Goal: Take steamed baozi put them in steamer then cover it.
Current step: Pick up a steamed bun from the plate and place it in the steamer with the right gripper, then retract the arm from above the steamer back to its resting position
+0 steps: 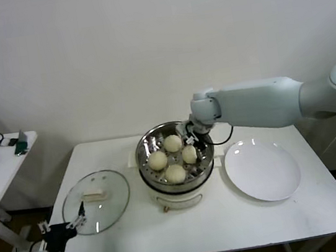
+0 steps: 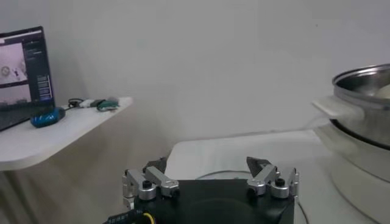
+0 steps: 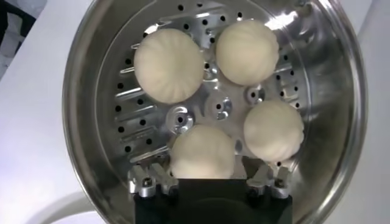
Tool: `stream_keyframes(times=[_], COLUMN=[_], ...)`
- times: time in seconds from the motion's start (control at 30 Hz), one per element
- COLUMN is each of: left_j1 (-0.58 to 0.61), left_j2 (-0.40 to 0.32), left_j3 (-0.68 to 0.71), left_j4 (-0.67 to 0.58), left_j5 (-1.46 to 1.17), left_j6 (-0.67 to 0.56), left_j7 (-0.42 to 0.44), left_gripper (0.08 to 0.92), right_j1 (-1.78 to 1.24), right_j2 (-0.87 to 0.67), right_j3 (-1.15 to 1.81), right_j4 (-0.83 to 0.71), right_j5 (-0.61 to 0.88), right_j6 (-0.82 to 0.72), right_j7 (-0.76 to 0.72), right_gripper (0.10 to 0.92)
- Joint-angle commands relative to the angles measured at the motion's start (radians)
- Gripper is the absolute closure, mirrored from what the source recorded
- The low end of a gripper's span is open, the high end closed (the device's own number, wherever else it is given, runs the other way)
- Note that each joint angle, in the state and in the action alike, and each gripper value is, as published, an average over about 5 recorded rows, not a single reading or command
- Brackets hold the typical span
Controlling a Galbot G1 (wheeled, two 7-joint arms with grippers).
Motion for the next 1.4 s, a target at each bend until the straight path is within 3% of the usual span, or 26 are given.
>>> stream_keyframes(times=[0.03,0.1,0.23,0.3,0.4,0.53,0.7,0.87,1.03,1.23,1.4], left_j1=[0.001,0.002,0.0,-0.001,-0.001,-0.017,-0.057,-0.094,-0.105,-0.104,-0.094], left_j2=[0.002,0.006,0.011,0.015,0.027,0.05,0.08,0.114,0.148,0.173,0.191], left_j3=[-0.001,0.0,0.005,0.009,0.02,0.035,0.046,0.051,0.063,0.07,0.061], left_j4=[-0.008,-0.014,-0.021,-0.021,-0.019,0.005,0.03,0.05,0.077,0.113,0.139], left_j5=[-0.034,-0.05,-0.063,-0.067,-0.083,-0.09,-0.094,-0.09,-0.081,-0.029,0.061], left_j6=[0.038,0.055,0.065,0.063,0.053,0.03,0.012,-0.019,-0.056,-0.119,-0.187], left_j7=[-0.011,-0.014,-0.016,-0.016,-0.016,-0.018,-0.043,-0.052,-0.039,-0.02,-0.023], left_gripper=[0.177,0.177,0.177,0.177,0.177,0.177,0.177,0.177,0.177,0.177,0.177], right_j1=[0.048,0.099,0.19,0.184,0.066,-0.206,-0.522,-0.907,-1.396,-1.915,-2.177], right_j2=[-0.045,-0.078,-0.192,-0.265,-0.371,-0.49,-0.628,-0.763,-0.791,-0.636,-0.445], right_j3=[0.057,0.069,0.109,0.171,0.352,0.687,1.025,1.339,1.804,2.287,2.459], right_j4=[-0.01,-0.016,-0.005,0.016,0.054,0.107,0.199,0.293,0.369,0.452,0.489], right_j5=[0.077,0.143,0.413,0.543,0.629,0.553,0.482,0.396,0.311,0.203,0.096], right_j6=[0.034,0.054,0.064,0.042,0.02,0.031,0.042,0.099,0.151,0.255,0.388], right_j7=[-0.073,-0.128,-0.205,-0.121,0.177,0.525,0.768,0.797,0.768,0.725,0.652], right_gripper=[0.214,0.205,0.203,0.203,0.202,0.203,0.202,0.203,0.202,0.203,0.203])
